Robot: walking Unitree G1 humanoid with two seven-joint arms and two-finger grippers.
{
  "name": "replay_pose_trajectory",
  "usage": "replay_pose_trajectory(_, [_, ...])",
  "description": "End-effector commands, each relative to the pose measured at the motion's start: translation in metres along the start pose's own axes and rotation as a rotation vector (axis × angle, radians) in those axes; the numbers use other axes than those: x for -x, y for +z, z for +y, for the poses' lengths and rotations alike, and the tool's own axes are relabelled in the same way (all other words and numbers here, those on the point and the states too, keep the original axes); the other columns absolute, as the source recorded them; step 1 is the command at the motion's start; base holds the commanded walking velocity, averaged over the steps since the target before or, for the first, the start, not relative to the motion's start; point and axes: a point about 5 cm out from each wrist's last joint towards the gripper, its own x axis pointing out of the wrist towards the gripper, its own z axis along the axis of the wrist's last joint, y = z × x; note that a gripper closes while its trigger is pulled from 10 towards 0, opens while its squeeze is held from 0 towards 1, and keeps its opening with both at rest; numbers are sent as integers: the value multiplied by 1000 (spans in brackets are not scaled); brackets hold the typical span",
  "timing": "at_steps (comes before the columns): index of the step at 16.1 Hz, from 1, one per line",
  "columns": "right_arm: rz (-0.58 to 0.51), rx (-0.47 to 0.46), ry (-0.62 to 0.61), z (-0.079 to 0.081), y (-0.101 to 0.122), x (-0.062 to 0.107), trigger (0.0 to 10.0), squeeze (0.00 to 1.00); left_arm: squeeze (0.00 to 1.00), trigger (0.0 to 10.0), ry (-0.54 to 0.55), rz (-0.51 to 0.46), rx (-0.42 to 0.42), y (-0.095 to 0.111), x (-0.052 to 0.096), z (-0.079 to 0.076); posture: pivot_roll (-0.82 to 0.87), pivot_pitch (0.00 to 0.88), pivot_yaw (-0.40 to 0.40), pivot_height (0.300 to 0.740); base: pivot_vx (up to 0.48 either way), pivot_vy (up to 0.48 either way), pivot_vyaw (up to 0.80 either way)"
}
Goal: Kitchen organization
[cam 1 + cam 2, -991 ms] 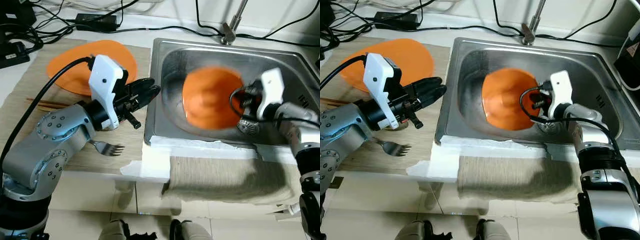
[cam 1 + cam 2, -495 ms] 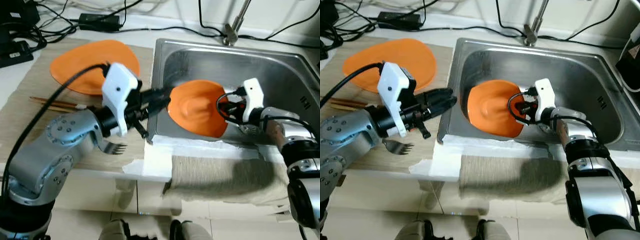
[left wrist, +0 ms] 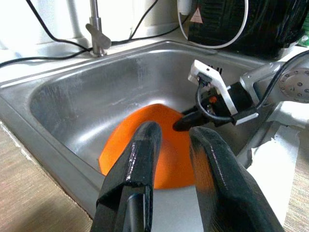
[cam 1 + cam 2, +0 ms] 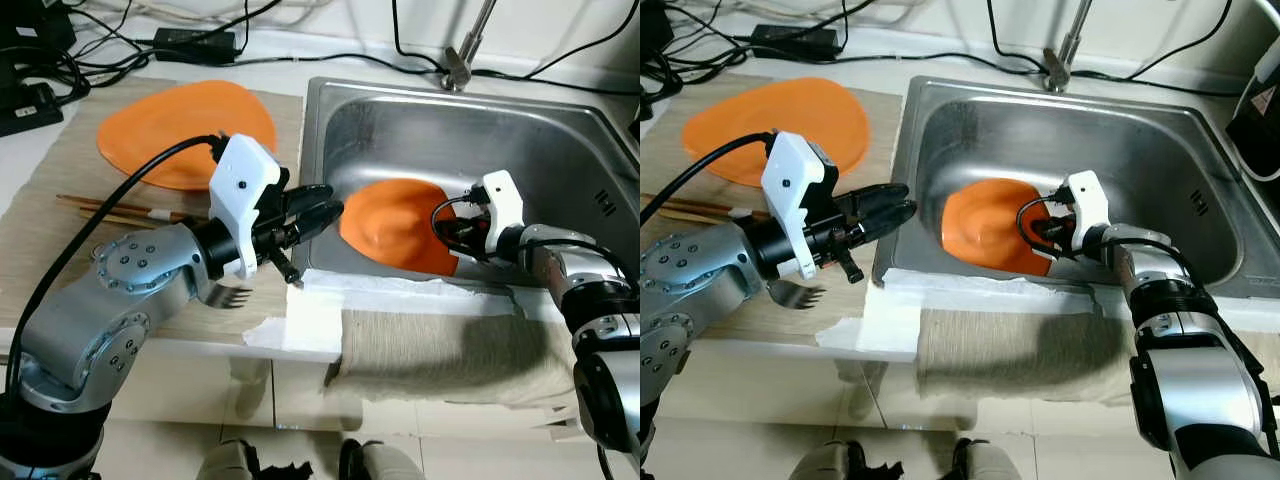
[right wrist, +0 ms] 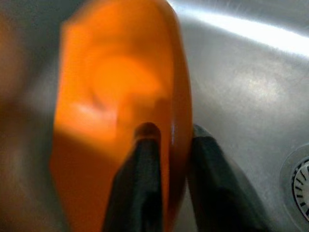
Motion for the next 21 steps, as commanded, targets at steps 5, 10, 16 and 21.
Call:
replay_pose_trajectory(5, [12, 107, -78, -11, 5, 5, 10000, 1000, 0, 10000, -26, 16, -29, 2, 2, -5, -97, 157, -94, 740, 0, 0, 0])
replay_pose_trajectory(10, [-21, 337, -254, -27, 24, 17, 10000, 0, 0, 10000, 13, 54, -46, -1, 9, 5, -92, 154, -93, 740, 0, 0, 0])
replay_pose_trajectory(16, [-380, 379, -240, -22, 64, 34, 10000, 0, 0, 10000, 370, 5, -67, 13, 31, 65, -102, 156, -82, 740, 0, 0, 0])
replay_pose_trajectory(21, [-666, 324, 88, 45, 72, 35, 10000, 0, 1000, 10000, 750, 22, 87, 9, 74, 135, -112, 169, -68, 740, 0, 0, 0])
